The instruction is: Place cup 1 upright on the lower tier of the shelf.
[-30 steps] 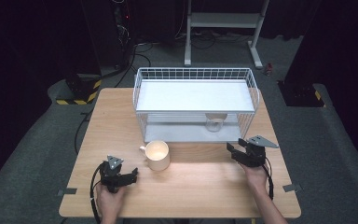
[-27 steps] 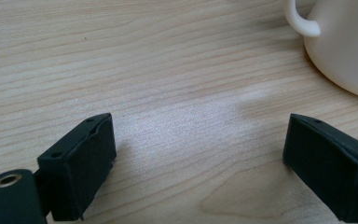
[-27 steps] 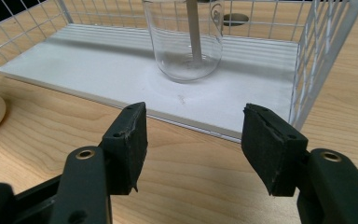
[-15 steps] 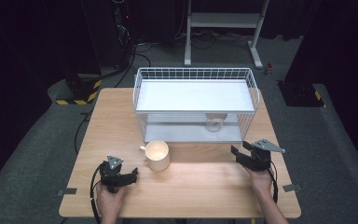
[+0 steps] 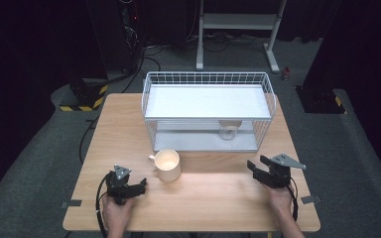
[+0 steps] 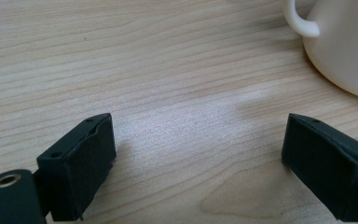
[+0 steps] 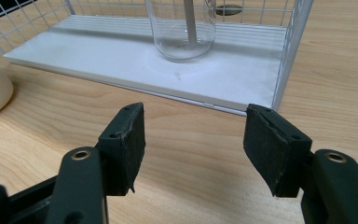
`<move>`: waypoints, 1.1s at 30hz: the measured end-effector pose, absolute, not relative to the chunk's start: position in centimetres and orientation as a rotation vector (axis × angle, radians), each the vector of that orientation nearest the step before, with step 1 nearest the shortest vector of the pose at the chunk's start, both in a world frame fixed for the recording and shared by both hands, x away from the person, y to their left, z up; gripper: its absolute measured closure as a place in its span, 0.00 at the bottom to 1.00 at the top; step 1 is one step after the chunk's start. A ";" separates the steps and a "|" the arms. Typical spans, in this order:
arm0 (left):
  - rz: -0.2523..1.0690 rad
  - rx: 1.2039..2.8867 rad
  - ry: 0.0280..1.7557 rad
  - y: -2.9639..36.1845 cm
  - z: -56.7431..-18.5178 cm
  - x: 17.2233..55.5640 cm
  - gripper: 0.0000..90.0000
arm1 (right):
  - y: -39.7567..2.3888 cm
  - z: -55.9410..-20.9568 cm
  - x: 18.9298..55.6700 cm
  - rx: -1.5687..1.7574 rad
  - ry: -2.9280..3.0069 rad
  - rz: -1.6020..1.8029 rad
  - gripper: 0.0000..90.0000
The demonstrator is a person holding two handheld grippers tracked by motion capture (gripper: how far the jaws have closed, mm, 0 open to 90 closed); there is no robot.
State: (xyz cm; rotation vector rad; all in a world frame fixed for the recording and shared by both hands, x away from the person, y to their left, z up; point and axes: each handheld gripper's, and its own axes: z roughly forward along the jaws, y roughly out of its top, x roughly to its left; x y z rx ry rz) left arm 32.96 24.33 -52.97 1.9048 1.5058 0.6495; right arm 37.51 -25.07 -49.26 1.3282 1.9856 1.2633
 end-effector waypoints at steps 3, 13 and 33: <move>0.650 1.906 1.504 24.3 -53.0 33.0 0.11 | -25.3 -49.5 37.1 1.329 1.985 1.257 0.43; 0.651 1.906 1.505 24.3 -53.0 33.0 0.11 | -25.3 -50.1 36.4 1.323 2.015 1.234 0.43; 0.652 1.904 1.507 24.3 -53.0 33.0 0.11 | -25.5 -51.4 35.0 1.325 2.060 1.192 0.41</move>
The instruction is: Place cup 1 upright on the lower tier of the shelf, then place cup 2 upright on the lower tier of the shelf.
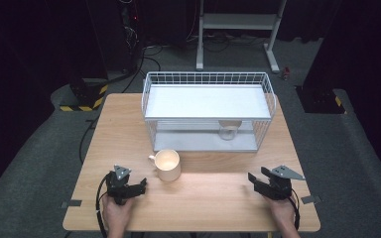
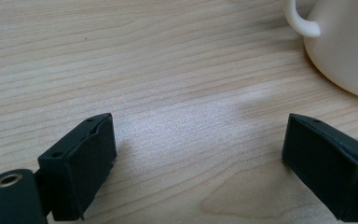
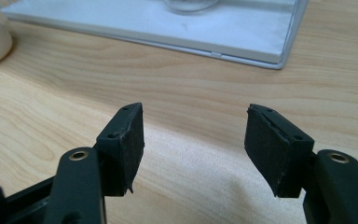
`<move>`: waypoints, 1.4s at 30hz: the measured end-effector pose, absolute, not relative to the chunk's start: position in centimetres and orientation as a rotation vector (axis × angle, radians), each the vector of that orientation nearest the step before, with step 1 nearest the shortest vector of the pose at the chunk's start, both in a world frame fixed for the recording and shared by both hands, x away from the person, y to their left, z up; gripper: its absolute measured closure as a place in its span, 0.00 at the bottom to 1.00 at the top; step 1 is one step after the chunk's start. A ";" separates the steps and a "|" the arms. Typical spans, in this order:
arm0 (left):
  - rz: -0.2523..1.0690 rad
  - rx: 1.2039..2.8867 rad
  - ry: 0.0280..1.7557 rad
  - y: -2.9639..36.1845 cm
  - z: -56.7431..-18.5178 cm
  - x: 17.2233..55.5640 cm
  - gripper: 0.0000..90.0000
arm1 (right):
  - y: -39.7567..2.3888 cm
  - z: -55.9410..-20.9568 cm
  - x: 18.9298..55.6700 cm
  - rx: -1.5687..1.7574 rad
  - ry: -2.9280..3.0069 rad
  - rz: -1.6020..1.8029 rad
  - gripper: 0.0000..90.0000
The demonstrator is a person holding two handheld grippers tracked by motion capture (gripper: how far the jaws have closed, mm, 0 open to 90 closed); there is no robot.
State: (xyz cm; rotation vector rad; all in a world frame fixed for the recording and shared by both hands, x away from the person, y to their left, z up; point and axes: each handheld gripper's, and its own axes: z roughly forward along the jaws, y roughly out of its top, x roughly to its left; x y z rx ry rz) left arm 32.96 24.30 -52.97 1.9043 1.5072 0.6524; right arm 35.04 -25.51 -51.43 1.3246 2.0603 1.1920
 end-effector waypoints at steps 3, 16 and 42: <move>0.653 1.904 1.508 24.3 -53.0 33.0 0.11 | -25.5 -51.6 35.0 1.316 2.069 1.180 0.41; 0.654 1.888 1.516 24.4 -52.9 32.9 0.13 | -24.9 -52.1 35.1 1.312 2.157 1.107 0.36; 0.601 1.844 1.389 23.0 -50.2 29.8 0.08 | -24.0 -52.4 35.9 1.283 2.230 0.927 0.25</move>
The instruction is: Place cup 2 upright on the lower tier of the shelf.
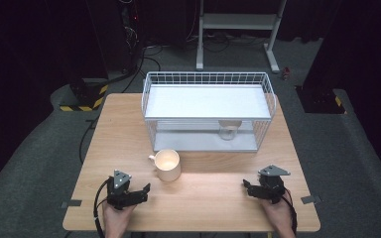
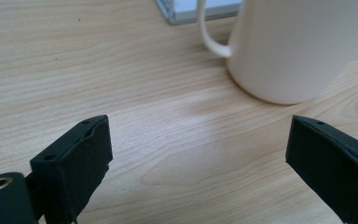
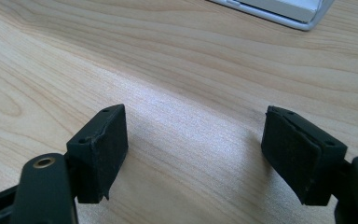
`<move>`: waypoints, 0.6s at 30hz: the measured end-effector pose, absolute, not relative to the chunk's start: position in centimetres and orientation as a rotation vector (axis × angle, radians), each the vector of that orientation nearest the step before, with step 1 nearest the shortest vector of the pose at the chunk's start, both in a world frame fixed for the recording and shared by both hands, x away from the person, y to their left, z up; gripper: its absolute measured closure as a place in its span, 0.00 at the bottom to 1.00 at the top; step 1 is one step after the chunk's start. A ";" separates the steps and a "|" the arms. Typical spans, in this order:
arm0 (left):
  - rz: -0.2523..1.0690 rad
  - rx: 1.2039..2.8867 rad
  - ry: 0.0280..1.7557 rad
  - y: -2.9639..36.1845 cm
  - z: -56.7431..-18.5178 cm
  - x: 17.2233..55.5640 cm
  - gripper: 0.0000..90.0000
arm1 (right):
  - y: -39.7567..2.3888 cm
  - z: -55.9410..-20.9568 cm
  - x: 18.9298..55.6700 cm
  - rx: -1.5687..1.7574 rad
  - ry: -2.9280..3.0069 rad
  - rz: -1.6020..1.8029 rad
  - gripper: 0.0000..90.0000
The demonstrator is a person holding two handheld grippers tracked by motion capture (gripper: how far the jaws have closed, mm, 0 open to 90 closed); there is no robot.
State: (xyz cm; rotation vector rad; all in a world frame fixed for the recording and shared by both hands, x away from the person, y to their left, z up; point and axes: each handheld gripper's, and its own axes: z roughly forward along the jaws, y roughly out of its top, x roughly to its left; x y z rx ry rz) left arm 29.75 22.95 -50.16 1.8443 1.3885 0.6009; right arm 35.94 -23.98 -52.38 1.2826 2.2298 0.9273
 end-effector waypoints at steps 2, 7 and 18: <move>0.582 1.832 1.389 22.8 -49.8 29.5 0.11 | -24.0 -52.4 35.9 1.285 2.228 0.929 0.25; 0.587 1.837 1.366 21.9 -49.4 29.0 0.10 | -24.0 -52.4 35.9 1.284 2.228 0.927 0.25; 0.625 1.908 1.304 19.1 -48.8 29.0 0.02 | -23.9 -52.4 35.9 1.290 2.227 0.926 0.25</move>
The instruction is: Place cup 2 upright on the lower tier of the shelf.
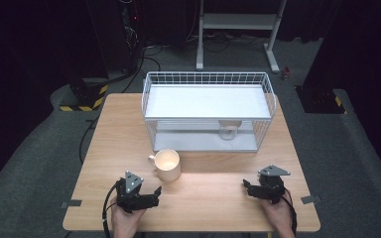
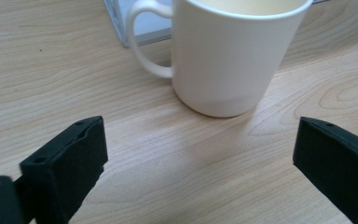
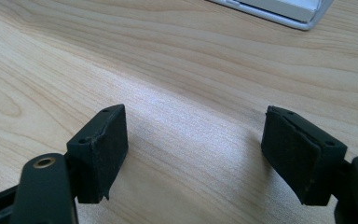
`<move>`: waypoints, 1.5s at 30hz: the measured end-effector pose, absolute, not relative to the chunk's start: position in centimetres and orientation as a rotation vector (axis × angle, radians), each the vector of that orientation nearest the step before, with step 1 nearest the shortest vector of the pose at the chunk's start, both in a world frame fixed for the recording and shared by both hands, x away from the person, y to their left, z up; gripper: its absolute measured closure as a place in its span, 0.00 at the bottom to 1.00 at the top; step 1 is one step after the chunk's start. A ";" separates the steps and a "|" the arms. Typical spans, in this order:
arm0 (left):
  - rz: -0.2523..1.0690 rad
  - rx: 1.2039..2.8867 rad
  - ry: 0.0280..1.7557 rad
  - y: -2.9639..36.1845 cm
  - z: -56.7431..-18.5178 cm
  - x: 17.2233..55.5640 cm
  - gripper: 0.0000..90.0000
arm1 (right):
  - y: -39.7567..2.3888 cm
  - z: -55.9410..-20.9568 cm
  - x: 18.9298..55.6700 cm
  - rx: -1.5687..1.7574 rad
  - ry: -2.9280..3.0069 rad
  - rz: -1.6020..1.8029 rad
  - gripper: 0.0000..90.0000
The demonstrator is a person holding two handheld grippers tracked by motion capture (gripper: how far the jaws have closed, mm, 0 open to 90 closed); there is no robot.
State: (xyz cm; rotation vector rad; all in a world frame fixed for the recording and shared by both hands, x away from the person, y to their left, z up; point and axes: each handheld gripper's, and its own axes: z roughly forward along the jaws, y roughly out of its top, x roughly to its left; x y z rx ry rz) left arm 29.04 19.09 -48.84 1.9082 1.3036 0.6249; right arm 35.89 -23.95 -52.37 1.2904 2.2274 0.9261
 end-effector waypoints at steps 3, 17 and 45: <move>0.636 1.912 1.301 18.7 -48.8 29.1 0.01 | -23.9 -52.4 35.9 1.290 2.226 0.927 0.25; 0.608 1.959 1.269 16.7 -48.4 30.2 0.00 | -24.0 -52.4 35.9 1.287 2.223 0.927 0.25; 0.639 1.908 1.291 14.9 -49.5 33.9 0.00 | -24.0 -52.4 35.8 1.290 2.222 0.925 0.25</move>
